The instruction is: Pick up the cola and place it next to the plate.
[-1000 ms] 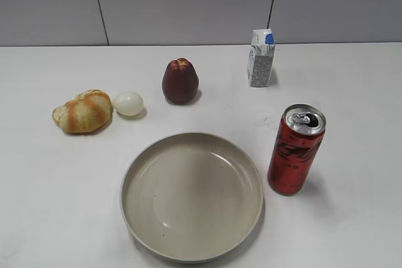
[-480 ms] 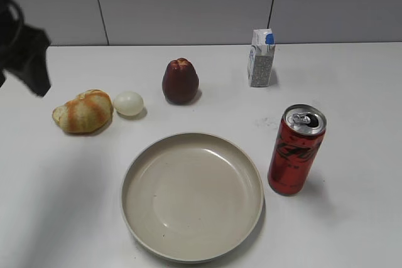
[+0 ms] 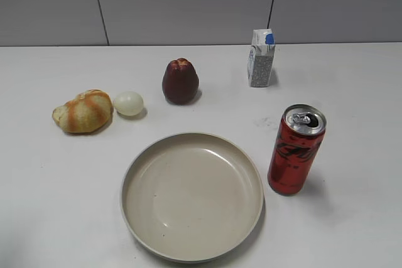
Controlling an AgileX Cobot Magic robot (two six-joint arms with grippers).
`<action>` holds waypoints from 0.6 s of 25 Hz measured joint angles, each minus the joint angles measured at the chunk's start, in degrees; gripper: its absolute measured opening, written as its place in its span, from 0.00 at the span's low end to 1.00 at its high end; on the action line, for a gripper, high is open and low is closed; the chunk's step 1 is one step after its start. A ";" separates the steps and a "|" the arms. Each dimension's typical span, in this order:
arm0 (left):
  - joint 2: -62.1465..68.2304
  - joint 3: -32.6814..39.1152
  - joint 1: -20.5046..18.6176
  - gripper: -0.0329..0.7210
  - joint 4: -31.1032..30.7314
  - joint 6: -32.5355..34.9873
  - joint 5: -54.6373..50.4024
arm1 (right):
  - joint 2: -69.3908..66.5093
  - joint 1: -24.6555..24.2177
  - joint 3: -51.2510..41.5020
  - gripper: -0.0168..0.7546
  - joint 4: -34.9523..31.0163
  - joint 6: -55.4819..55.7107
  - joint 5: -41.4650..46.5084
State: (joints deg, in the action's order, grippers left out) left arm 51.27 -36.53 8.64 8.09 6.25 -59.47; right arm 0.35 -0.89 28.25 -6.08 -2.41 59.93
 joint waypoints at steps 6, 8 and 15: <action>-21.19 4.54 0.00 0.81 -2.92 0.00 0.59 | 0.00 0.00 0.00 0.71 0.00 0.00 0.00; -26.59 6.61 0.00 0.81 -3.59 0.00 0.62 | 0.00 0.00 0.00 0.71 0.00 0.00 0.00; -35.19 7.72 0.00 0.81 -3.93 0.00 0.28 | 0.00 0.00 0.00 0.71 0.00 0.00 0.00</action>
State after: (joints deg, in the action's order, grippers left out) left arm 16.08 -28.81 8.64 4.16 6.25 -59.19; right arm 0.35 -0.89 28.25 -6.08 -2.41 59.93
